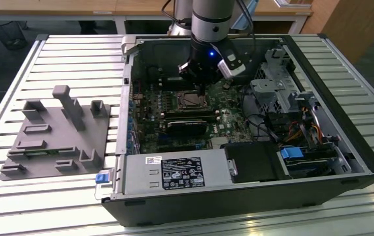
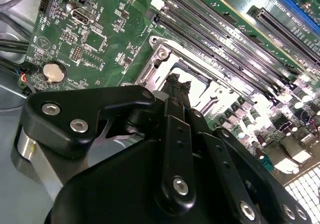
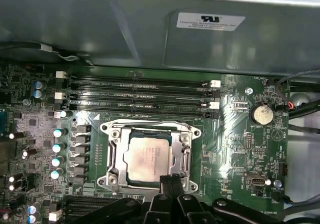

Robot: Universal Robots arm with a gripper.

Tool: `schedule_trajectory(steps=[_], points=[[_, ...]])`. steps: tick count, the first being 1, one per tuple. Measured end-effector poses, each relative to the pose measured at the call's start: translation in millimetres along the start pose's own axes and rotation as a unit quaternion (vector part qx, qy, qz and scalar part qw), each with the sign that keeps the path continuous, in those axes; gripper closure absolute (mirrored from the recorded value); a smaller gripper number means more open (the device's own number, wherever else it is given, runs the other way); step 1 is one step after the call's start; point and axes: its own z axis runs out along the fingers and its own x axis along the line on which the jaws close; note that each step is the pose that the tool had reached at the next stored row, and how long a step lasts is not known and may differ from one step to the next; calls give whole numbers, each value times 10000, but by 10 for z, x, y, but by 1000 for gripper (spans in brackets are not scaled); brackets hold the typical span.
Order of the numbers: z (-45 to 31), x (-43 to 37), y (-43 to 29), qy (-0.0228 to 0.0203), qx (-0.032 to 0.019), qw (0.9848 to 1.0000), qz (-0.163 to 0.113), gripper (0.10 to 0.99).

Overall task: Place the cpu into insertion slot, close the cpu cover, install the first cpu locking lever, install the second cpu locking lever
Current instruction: 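Install the second cpu locking lever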

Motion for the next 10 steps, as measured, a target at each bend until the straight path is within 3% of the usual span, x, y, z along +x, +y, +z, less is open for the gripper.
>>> schedule_trajectory(steps=[5, 10], points=[[-46, -2, -1, 12, -1, 10000, 0, 980], [-49, 1, -47, 26, -1, 10000, 1, 980]])
